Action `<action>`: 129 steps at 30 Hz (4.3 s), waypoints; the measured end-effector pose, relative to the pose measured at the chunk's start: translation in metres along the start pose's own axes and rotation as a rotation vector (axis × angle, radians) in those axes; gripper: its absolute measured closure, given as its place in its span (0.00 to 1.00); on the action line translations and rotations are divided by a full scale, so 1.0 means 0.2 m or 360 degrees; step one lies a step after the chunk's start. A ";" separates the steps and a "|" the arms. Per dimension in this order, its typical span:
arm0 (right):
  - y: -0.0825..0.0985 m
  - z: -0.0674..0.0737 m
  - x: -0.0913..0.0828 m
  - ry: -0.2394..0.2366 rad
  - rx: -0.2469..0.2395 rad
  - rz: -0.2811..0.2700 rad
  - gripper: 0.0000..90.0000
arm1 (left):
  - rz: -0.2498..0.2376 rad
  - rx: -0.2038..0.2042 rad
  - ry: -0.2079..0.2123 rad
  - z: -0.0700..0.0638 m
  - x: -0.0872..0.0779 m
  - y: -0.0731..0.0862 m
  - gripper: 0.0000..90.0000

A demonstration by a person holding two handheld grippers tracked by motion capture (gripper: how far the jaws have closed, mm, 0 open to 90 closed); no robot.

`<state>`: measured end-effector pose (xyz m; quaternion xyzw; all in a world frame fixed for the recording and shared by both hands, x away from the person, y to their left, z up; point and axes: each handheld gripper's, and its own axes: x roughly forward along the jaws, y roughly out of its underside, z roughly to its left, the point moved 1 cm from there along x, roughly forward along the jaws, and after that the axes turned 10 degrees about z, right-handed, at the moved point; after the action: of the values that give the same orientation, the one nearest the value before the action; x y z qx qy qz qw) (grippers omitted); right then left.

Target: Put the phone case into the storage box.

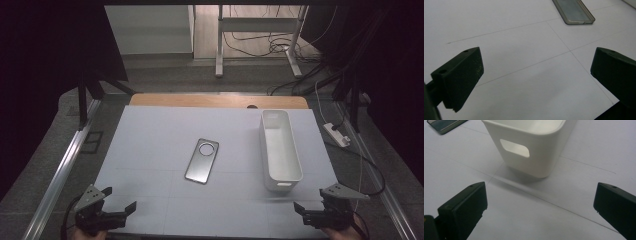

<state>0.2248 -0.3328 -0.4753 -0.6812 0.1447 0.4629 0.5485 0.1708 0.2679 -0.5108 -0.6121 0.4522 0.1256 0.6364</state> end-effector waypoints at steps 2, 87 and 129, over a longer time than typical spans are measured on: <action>0.00 0.00 0.00 0.0006 0.0001 -0.0007 0.00 | 0.0004 0.0002 0.0004 0.00 0.00 0.00 0.00; -0.01 0.01 0.00 0.0015 -0.0055 -0.0043 0.00 | 0.0415 0.0330 0.0238 -0.08 0.48 -0.71 0.00; 0.00 0.01 0.00 0.0004 -0.0065 -0.0045 0.00 | 0.0610 0.0425 0.0191 -0.21 0.81 -0.94 0.00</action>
<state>0.2243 -0.3304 -0.4748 -0.6947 0.1263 0.4572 0.5407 0.3782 0.1255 -0.4971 -0.4320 0.6096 0.1467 0.6482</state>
